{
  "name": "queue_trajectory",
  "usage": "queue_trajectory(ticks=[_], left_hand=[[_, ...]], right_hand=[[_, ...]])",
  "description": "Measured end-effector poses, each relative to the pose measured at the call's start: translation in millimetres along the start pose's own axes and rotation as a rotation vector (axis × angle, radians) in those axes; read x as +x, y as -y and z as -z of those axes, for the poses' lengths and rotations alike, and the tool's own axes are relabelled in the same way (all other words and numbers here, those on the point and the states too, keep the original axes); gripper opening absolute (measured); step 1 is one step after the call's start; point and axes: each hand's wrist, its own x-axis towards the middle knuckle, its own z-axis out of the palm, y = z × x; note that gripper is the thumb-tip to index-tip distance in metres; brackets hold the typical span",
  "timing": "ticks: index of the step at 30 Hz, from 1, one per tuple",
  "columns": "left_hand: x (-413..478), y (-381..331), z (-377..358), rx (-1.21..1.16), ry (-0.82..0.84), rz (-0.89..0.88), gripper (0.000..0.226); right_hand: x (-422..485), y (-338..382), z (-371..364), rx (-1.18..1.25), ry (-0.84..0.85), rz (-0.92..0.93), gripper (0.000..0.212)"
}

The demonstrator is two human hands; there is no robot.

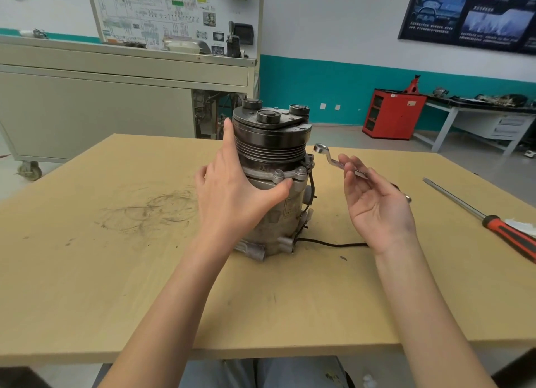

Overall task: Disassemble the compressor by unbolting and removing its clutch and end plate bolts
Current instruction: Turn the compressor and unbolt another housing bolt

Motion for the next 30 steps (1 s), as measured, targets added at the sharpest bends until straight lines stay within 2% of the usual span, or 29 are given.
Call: queue_trajectory(ticks=[3, 7, 9, 11, 14, 16, 18, 22, 30], left_hand=[[1, 0, 0, 0.000, 0.000, -0.005, 0.119], [1, 0, 0, 0.020, -0.013, -0.005, 0.120], [1, 0, 0, 0.024, -0.011, 0.001, 0.120], [0, 0, 0, 0.019, -0.009, -0.003, 0.120], [0, 0, 0, 0.006, -0.007, -0.013, 0.119], [0, 1, 1, -0.008, 0.006, -0.021, 0.121], [0, 4, 5, -0.031, 0.039, -0.043, 0.125], [1, 10, 10, -0.072, 0.091, -0.084, 0.129], [-1, 9, 7, -0.078, 0.031, -0.087, 0.120]], right_hand=[[-11, 9, -7, -0.380, 0.116, 0.214, 0.026], [-29, 31, -36, -1.097, 0.462, 0.607, 0.022], [-32, 33, -52, -1.451, 0.515, 0.794, 0.027], [-32, 28, -61, -1.630, 0.501, 0.984, 0.029], [-34, 20, -62, -1.744, 0.461, 1.271, 0.023], [-37, 19, -57, -1.767, 0.464, 1.391, 0.020], [-39, 15, -51, -1.776, 0.493, 1.414, 0.020], [-39, -1, -43, -1.778, 0.577, 1.343, 0.017], [-33, -41, -46, -1.757, 0.417, 1.539, 0.011]])
